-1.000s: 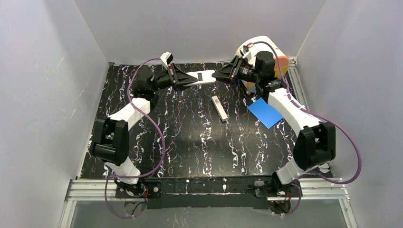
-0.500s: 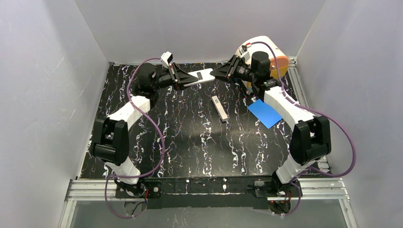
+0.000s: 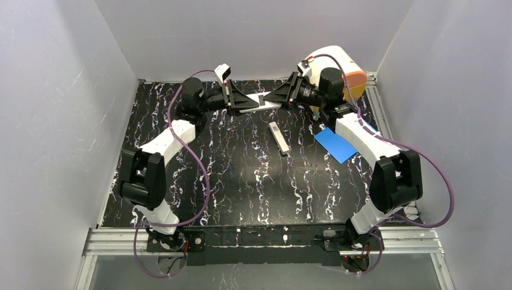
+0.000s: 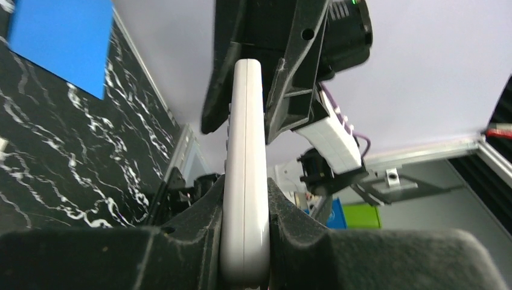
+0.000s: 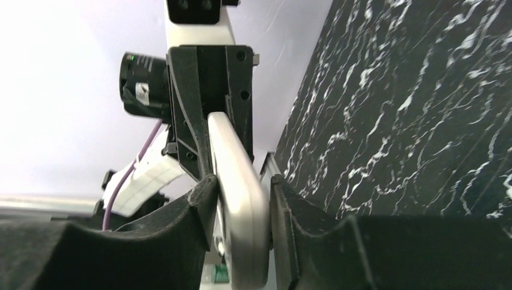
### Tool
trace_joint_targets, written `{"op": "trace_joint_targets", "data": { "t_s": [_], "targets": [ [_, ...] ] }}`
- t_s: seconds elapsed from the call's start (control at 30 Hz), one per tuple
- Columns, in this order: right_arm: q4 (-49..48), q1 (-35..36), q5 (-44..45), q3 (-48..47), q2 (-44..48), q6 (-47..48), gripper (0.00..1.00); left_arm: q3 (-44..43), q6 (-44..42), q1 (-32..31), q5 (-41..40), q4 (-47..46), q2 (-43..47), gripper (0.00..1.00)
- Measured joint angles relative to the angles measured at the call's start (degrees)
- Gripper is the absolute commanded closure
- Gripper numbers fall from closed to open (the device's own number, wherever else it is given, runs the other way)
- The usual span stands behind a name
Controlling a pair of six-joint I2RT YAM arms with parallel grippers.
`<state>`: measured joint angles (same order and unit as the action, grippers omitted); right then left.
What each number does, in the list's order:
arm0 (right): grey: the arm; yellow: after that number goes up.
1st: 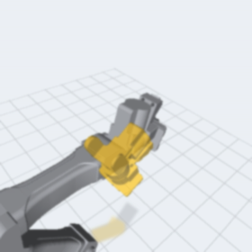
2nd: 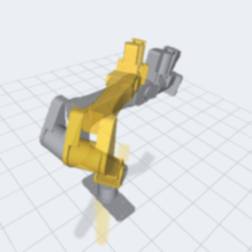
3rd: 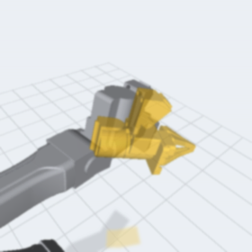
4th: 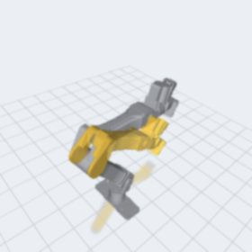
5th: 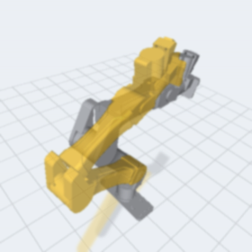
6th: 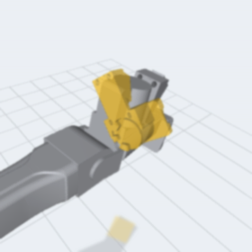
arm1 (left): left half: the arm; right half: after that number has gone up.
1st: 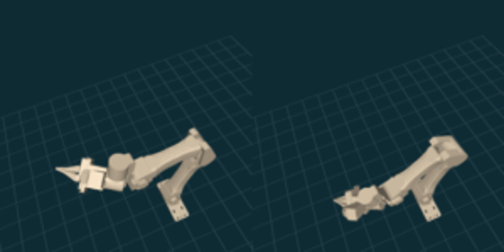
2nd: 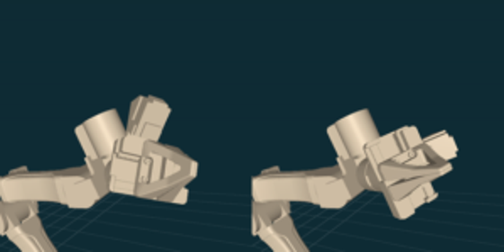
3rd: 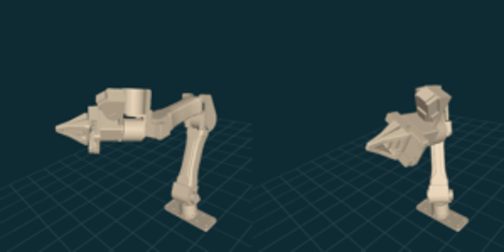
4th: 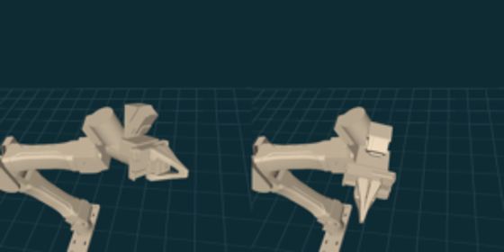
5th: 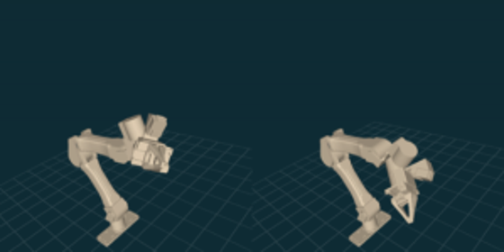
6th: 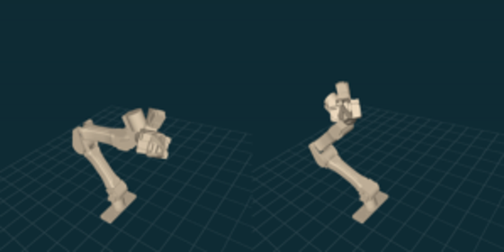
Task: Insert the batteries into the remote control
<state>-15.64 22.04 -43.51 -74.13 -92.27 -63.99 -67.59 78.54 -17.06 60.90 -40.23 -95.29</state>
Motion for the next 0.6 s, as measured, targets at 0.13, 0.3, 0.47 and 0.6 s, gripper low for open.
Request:
{"op": "trace_joint_targets", "data": {
  "t_s": [0.13, 0.3, 0.47, 0.6],
  "targets": [
    [-0.81, -0.22, -4.72, 0.07, 0.66, -1.36, 0.45, -1.53, 0.90, -1.53, 3.63, -0.50, 0.00, 1.00],
    [-9.44, -2.25, -6.64, 5.70, 2.60, -8.09, 0.32, -1.90, 3.17, -0.55, 6.08, -2.82, 0.00, 1.00],
    [-20.22, -4.68, -6.86, 10.34, 3.48, -16.59, 0.31, -1.97, 7.56, 1.70, 7.10, -7.15, -0.13, 1.00],
    [-24.63, -5.09, -7.52, 10.64, 3.96, -19.43, 0.33, -2.67, 10.01, 2.10, 7.78, -9.84, -1.01, 1.00]
  ]
}}
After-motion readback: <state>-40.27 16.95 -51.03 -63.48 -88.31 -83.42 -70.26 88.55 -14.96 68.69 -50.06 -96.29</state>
